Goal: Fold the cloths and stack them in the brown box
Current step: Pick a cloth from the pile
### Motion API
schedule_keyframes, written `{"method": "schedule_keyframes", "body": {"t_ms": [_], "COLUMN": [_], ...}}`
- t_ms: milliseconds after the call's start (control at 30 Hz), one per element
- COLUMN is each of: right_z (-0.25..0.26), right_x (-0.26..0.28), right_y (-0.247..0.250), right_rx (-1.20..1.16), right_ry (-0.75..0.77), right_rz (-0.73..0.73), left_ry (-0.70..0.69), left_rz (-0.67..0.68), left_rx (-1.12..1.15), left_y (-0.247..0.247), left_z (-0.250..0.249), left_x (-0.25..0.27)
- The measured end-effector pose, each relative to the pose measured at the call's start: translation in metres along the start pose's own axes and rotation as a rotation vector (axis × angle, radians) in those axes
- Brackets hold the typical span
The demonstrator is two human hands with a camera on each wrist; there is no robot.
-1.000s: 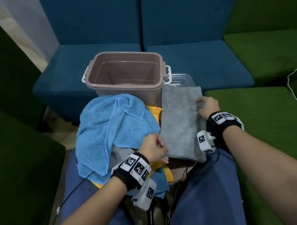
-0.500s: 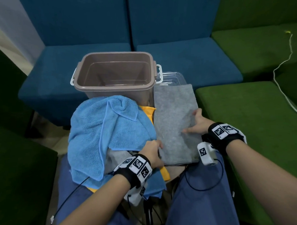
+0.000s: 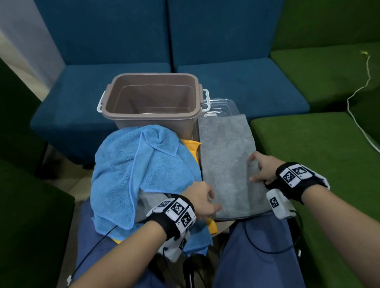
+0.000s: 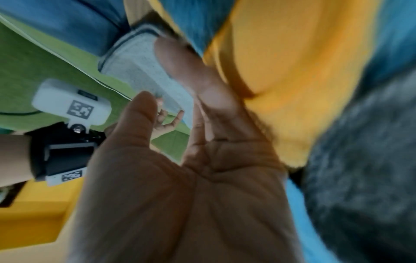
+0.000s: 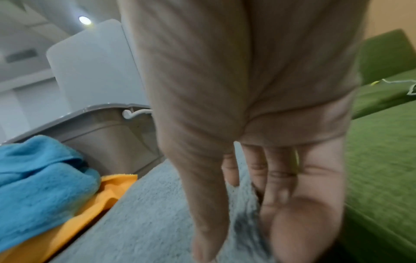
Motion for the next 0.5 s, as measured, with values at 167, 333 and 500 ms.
{"method": "schedule_keyframes", "body": {"t_ms": [167,333,500], "right_z": [0.020,0.053,0.051], "right_x": [-0.020,-0.053,-0.079], "right_y": [0.020,0.013,0.002], "right_rx": [0.191,0.189,0.159], "right_ry": [0.089,0.191,0.147], "right_rz": [-0.279,-0.207,-0.119], "left_ry": [-0.133,-0.043,-0.018], "left_rz": [-0.229,-0.037,0.022], "left_rx": [-0.146,-0.381,-0.577], "left_y": [0.024,-0.002,-0.022], "left_z": [-0.031,-0.029,-0.009], "left_x": [-0.031,-0.070,-0.079]}}
Point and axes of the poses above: each hand's wrist, its own x-axis away from the middle knuckle, its own y-axis out of the back of the hand, z = x × y, the point moved 5 cm from there along -x, towards the middle knuckle, and after that the axes turned 1 degree about z, right-handed, at the moved point
